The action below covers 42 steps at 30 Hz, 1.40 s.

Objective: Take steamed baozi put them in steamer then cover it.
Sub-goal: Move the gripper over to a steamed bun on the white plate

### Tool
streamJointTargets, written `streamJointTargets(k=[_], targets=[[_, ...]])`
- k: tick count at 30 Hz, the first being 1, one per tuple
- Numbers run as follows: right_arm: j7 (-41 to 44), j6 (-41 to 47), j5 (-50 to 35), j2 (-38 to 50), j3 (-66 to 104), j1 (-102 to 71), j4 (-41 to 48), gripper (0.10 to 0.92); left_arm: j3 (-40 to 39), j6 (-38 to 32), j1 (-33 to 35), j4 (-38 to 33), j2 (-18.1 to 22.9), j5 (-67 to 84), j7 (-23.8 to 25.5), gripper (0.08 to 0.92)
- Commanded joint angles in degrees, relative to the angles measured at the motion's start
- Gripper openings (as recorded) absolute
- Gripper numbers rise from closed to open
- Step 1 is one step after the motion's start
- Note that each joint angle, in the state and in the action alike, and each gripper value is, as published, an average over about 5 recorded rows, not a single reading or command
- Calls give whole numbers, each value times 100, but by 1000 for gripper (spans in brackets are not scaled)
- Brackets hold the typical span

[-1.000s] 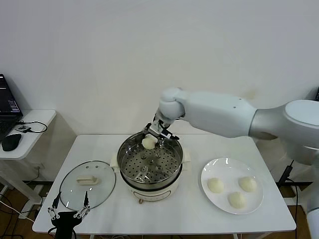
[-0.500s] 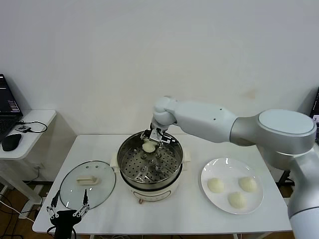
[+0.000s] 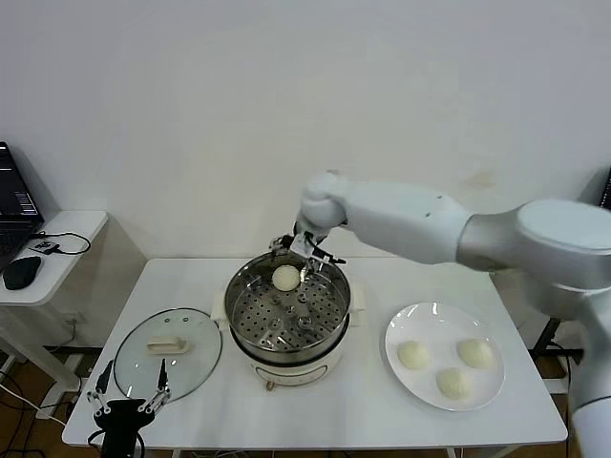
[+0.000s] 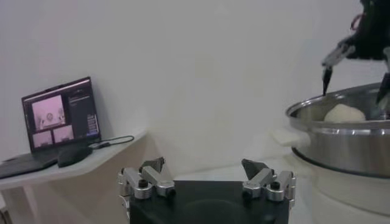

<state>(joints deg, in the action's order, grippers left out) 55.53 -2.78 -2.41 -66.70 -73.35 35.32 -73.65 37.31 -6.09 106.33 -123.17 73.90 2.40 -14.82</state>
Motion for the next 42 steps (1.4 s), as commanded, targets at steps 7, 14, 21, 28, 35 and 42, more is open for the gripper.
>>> streamJointTargets(k=[7,14,21,28,35,42], targets=[[361,2435,-1272,3083,-336,917,-2714,823,0,0,-28,-38,-79,7,11,823],[251,2481,-559,4345,-326,-90,-3251,823,-3,31,-136,20,-182,26,57,823],[170,2486,16,4646,780,-1926,-3115,823,-28,90,-206,114,-159,23,89,823],[126,2394,392,4525,1408,-2900,-2812,823,-26,135,-210,134,-125,17,114,823],[51,2335,510,4208,1720,-3495,-2345,823,3,135,-204,194,-110,19,111,823],[-86,2277,612,3834,1932,-3803,-1893,823,29,133,-201,200,-96,36,108,823]])
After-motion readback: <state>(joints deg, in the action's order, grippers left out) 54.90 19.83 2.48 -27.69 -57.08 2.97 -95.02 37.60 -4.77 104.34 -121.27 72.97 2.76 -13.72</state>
